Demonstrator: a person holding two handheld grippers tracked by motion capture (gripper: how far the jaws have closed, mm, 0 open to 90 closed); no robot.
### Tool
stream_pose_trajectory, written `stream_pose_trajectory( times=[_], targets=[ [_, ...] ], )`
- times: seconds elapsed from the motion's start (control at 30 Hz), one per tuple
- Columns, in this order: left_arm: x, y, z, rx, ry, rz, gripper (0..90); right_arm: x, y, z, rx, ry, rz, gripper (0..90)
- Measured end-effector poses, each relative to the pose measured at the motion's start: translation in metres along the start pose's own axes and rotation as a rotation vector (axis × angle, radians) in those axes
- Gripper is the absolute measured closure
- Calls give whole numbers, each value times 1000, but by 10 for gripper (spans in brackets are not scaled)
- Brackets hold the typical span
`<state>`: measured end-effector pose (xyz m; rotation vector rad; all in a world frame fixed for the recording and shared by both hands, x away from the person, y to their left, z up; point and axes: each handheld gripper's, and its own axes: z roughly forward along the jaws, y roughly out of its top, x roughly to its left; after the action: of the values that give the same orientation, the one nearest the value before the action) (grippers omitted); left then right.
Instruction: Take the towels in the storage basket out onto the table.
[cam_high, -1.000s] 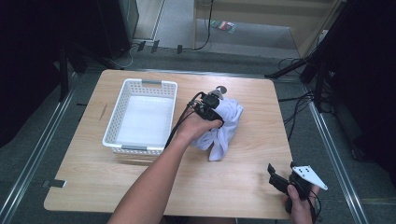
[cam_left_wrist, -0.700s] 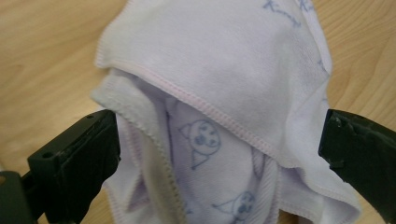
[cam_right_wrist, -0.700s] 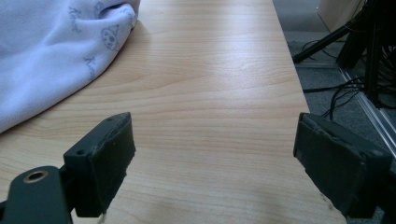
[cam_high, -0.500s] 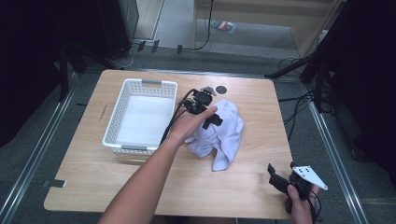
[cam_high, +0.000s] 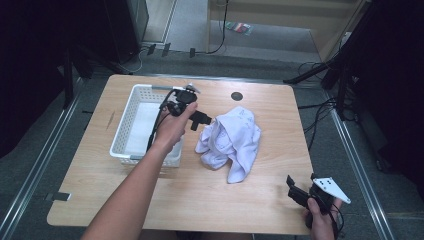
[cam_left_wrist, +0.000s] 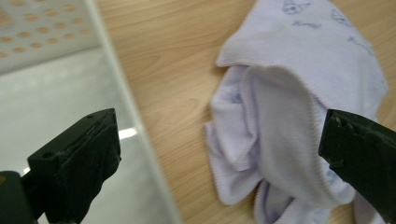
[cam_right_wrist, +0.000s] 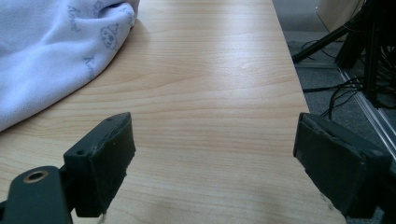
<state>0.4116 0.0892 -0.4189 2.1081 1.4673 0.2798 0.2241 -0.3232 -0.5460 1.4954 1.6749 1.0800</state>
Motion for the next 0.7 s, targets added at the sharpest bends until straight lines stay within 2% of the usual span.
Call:
stream_pose_trajectory(
  times=[0.07,0.13,0.33,0.57,0.7],
  targets=[
    [12,-4,-6,-12,14,-22,0,0,0,0,0,0,0,128],
    [24,-9,-14,-24,5,-50,0,0,0,0,0,-1,-2,128],
    [57,-24,-34,-53,45,-86,0,0,0,0,1,-5,-8,128],
    [91,-50,-55,-103,95,-142,0,1,0,1,4,-7,-9,128],
    [104,-64,-66,-131,110,-162,0,1,0,1,6,-7,-6,128]
  ],
)
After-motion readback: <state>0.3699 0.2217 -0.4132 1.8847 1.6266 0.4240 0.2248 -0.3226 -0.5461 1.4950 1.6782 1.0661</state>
